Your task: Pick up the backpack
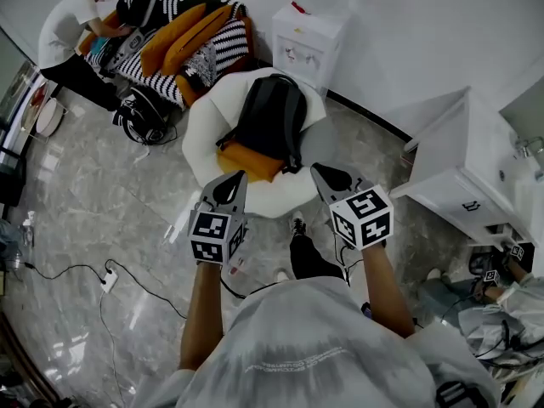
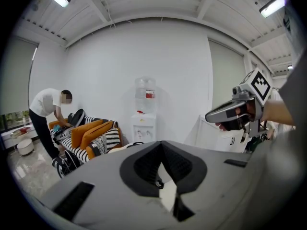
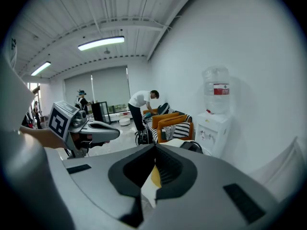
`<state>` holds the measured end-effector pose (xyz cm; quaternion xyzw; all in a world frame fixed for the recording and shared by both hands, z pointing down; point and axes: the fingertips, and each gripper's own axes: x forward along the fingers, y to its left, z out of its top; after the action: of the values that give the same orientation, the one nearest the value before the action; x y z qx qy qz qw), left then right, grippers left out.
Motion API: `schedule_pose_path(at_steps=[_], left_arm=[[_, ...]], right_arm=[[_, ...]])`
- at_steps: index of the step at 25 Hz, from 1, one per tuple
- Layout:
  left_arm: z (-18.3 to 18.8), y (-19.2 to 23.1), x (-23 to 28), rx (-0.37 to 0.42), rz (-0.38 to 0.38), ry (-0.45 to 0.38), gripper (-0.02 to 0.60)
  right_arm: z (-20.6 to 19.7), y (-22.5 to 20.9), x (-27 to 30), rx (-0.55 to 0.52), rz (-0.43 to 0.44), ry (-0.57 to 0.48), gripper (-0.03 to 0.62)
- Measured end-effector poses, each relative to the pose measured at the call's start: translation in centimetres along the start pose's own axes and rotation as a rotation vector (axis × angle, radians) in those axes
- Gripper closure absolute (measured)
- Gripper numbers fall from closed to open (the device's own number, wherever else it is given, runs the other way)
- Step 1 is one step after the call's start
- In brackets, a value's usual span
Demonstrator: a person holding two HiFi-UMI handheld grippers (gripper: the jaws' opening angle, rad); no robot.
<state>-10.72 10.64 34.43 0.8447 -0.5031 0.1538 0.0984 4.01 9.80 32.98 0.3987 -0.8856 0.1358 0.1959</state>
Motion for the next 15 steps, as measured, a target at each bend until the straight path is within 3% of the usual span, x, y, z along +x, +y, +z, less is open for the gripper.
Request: schedule_pose_path(at_steps=[15], left_arm=[[2.1,1.9,6.5,-0.008,0.032,0.049,0.577]], right_arm=[[2.3,-5.8,4.9,-0.013,0.033,0.028,0.592]])
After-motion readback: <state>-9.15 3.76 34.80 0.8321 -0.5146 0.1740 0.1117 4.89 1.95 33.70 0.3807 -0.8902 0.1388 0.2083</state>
